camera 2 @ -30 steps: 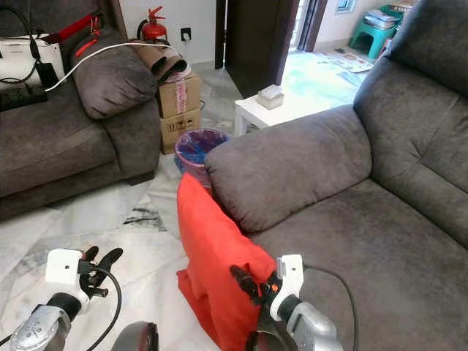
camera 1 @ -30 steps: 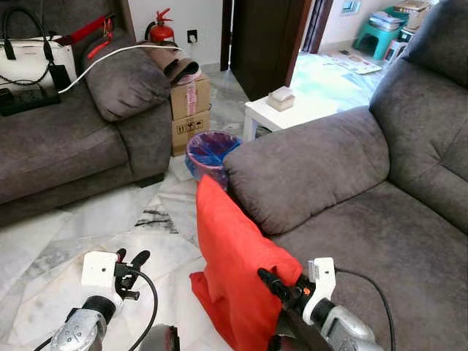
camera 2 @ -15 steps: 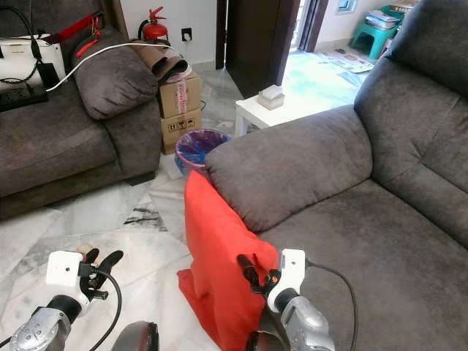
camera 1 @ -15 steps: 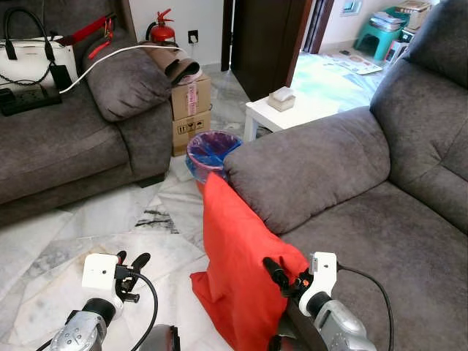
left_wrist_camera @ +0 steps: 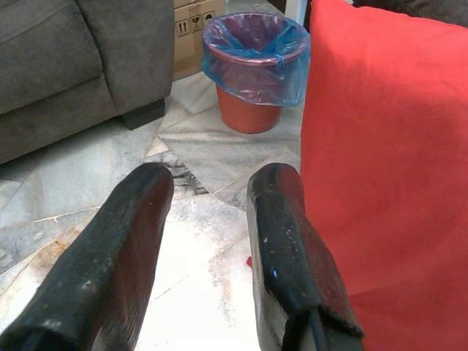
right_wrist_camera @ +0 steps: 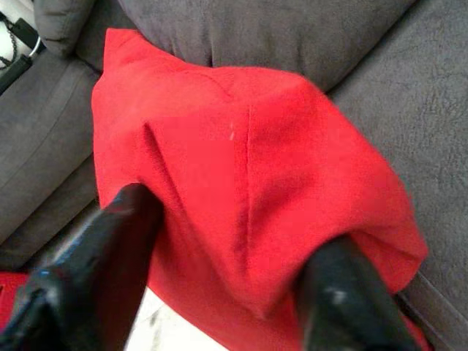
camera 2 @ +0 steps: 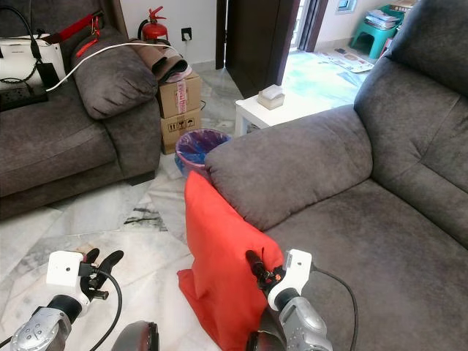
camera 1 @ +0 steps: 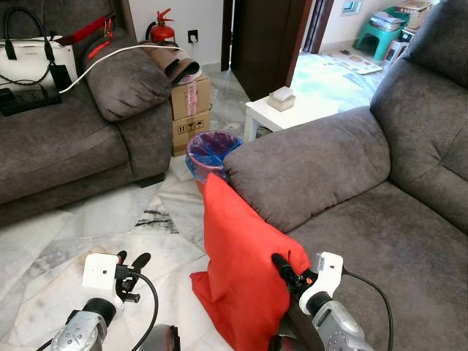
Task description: Move the pillow to the sofa from floor
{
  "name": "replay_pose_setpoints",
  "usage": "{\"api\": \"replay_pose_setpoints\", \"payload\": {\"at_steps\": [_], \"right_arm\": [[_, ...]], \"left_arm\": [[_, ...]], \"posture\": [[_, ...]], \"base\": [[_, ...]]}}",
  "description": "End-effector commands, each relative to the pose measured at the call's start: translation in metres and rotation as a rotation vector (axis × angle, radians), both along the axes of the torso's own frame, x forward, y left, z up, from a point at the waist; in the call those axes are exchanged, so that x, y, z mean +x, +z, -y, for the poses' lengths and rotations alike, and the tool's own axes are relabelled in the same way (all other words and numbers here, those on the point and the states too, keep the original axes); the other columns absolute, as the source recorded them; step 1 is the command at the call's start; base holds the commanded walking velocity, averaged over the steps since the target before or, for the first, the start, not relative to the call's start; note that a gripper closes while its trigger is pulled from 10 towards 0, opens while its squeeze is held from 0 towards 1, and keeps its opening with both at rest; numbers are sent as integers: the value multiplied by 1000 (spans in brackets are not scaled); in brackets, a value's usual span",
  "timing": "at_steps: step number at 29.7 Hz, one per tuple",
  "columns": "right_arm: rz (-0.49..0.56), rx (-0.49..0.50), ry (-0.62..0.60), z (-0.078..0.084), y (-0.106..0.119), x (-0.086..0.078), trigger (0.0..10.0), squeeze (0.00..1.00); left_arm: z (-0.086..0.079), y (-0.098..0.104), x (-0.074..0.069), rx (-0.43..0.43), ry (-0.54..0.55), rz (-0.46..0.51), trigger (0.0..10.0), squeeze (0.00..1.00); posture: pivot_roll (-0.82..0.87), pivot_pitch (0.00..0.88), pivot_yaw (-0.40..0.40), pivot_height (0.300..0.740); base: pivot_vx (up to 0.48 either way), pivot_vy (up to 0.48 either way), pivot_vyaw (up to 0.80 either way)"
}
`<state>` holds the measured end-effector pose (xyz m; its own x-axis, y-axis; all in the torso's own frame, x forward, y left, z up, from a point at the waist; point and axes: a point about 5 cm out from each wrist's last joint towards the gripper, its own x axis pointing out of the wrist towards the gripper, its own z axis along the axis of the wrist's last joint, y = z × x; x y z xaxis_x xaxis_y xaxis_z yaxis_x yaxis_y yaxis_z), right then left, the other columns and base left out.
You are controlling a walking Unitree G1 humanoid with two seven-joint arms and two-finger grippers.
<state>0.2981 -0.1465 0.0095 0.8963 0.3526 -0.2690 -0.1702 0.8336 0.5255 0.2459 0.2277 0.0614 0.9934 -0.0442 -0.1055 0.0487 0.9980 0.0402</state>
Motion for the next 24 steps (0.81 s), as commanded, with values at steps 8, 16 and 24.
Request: {"api": "replay_pose_setpoints", "payload": {"at_steps": [8,16,24], "right_arm": [[-35,16,-60,1,-3,0,0,0],[-30,22,-57,0,-1,2,0,0],[-45,38,-71,0,-2,2,0,0]], "left_arm": [[4,2,-1,-3,-5,5,10000,0],[4,2,-1,-4,-5,6,10000,0],[5,2,0,-5,-5,7,10000,0]], "posture": [[196,133,-69,599],[197,134,-71,599],[192,130,-68,599]], "base": [[0,0,0],[0,0,0],[0,0,0]]}}
